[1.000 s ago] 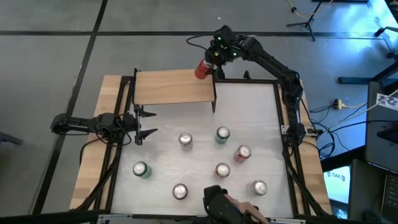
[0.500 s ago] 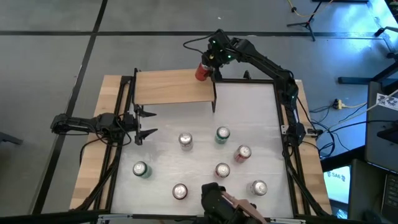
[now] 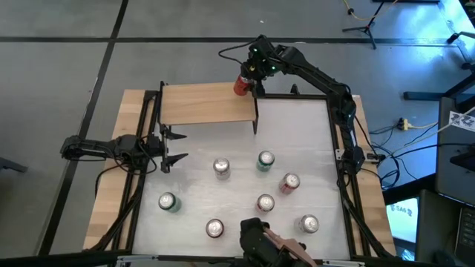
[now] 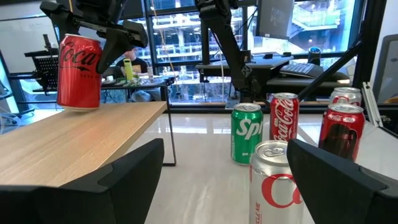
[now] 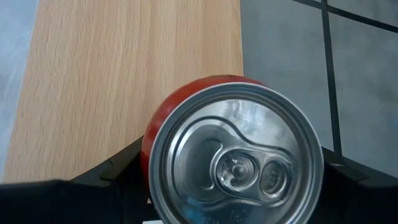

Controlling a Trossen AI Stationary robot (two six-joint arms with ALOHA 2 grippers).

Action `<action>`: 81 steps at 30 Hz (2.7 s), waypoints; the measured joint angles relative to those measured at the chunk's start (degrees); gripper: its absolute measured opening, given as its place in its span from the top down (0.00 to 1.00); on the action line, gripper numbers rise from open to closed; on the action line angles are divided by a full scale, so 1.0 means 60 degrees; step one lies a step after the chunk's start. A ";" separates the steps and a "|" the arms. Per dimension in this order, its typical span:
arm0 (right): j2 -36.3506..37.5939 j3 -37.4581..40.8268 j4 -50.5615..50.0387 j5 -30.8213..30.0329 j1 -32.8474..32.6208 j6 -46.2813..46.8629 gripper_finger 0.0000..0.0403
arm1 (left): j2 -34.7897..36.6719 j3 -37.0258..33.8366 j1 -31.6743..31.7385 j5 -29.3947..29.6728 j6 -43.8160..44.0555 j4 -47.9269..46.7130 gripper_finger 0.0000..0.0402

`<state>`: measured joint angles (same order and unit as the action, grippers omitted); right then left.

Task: Place canned beverage on shelf
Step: Put the top red black soda can on the shelf

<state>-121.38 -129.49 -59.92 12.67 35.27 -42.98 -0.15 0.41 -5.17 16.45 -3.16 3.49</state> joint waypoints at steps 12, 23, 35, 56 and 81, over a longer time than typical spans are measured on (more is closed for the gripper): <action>0.0000 0.0000 -0.0011 -0.0007 0.0000 0.0000 0.14 | -0.0001 0.0001 0.0001 0.0000 0.0003 0.0000 0.18; 0.0000 0.0000 0.0043 -0.0007 0.0000 -0.0177 0.04 | -0.0002 -0.0001 -0.0001 0.0000 0.0004 -0.0001 0.18; 0.0000 0.0000 0.0664 -0.0006 0.0000 -0.0113 0.04 | 0.0000 -0.0001 -0.0001 0.0000 0.0004 -0.0001 0.18; 0.0349 0.0004 0.0365 -0.0933 -0.0007 -0.0058 0.04 | -0.0001 -0.0001 -0.0001 -0.0004 0.0011 -0.0001 0.18; 0.0808 0.0004 0.1271 0.0422 0.0000 0.2943 0.04 | 0.0000 0.0001 0.0000 -0.0004 0.0011 -0.0001 0.18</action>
<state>-116.54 -129.47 -52.30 15.20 35.27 -25.32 -0.15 0.42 -5.16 16.43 -3.09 3.49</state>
